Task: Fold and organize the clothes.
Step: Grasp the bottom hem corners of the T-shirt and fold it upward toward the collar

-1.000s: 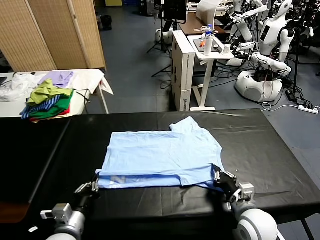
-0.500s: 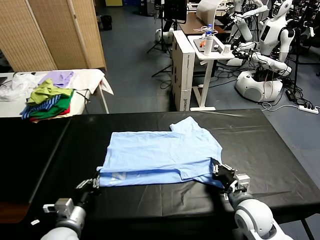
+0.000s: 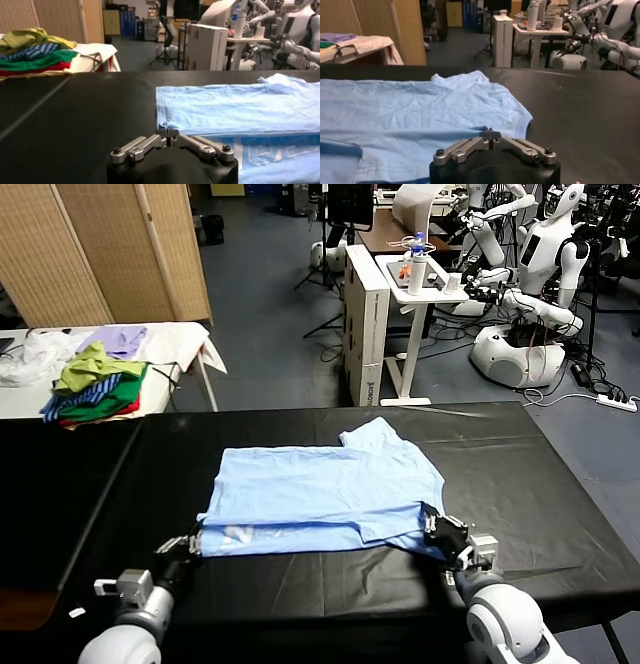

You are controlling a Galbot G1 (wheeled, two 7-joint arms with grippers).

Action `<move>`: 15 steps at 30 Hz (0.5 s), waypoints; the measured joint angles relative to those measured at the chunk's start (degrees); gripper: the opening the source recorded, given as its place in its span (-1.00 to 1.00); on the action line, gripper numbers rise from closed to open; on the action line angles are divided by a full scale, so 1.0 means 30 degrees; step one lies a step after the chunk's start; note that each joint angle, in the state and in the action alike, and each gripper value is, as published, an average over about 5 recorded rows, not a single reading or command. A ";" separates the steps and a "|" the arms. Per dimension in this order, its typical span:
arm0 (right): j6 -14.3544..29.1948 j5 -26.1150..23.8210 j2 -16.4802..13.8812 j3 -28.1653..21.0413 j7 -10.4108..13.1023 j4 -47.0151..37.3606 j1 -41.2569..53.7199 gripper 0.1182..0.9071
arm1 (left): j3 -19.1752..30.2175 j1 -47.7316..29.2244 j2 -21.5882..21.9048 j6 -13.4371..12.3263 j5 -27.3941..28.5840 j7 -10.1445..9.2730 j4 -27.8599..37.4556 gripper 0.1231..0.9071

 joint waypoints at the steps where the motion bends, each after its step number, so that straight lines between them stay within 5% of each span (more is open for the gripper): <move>1: -0.0003 -0.0006 0.0022 0.0000 0.0010 0.0002 -0.0001 -0.95 | 0.0052 -0.0071 0.0037 -0.0003 -0.0006 0.0001 0.0058 -0.94; 10: -0.0614 0.0098 -0.0043 0.0407 -0.0249 0.0453 -0.0333 -0.86 | 0.0467 -0.0629 0.0035 -0.0062 -0.0019 0.0005 0.0438 -0.94; 15: -0.0908 0.0125 -0.0449 0.0995 -0.0839 0.1155 -0.1057 -0.16 | 0.0476 -0.0665 -0.0124 0.0022 -0.0013 -0.0090 0.0447 -0.92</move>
